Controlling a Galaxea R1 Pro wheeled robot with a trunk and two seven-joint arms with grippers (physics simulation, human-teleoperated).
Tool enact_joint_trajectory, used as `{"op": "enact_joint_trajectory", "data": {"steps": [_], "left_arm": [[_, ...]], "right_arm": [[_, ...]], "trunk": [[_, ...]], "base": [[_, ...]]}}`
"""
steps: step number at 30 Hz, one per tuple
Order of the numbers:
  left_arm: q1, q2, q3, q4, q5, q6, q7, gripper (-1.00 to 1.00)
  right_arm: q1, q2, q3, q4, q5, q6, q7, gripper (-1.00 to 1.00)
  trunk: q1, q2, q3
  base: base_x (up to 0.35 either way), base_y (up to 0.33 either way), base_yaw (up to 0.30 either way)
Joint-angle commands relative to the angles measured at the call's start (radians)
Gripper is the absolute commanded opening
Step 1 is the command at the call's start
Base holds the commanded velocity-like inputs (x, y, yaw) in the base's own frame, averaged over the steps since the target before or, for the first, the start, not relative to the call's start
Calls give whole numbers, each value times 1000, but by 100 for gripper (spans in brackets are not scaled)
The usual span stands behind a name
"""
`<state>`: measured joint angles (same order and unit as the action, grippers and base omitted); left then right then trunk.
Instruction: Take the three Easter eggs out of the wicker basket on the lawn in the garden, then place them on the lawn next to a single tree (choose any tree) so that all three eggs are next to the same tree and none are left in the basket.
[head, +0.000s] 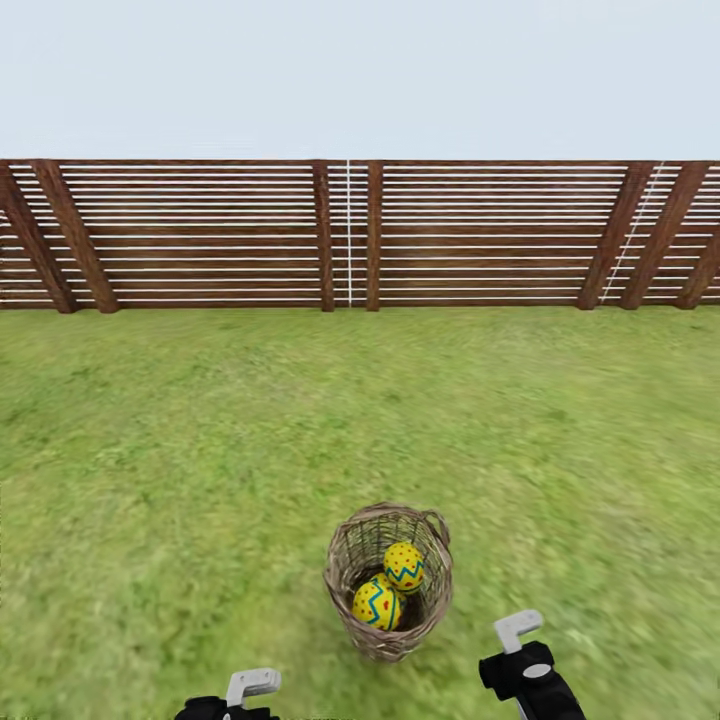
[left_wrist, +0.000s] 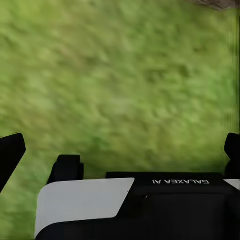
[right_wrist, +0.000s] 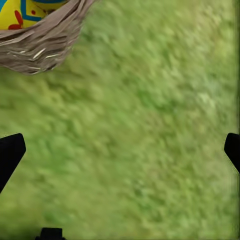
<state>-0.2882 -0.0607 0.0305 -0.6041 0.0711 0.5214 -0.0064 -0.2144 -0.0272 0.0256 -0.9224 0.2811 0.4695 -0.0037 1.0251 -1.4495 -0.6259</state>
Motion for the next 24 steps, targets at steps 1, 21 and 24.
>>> {"op": "enact_joint_trajectory", "data": {"steps": [1,21,24], "left_arm": [[0,-1,3,-2,7,6,0,100],[0,-1,4,21,10,-13,-1,100],[0,-1,5,21,10,-43,-1,100]], "right_arm": [[0,-1,2,-1,7,5,-1,100],[0,0,2,0,7,5,-1,100],[0,0,3,0,7,5,-1,100]], "trunk": [[0,-1,-2],[0,-1,-26],[0,-1,-30]], "base": [[0,-299,140],[23,-296,172],[216,-242,174]]}}
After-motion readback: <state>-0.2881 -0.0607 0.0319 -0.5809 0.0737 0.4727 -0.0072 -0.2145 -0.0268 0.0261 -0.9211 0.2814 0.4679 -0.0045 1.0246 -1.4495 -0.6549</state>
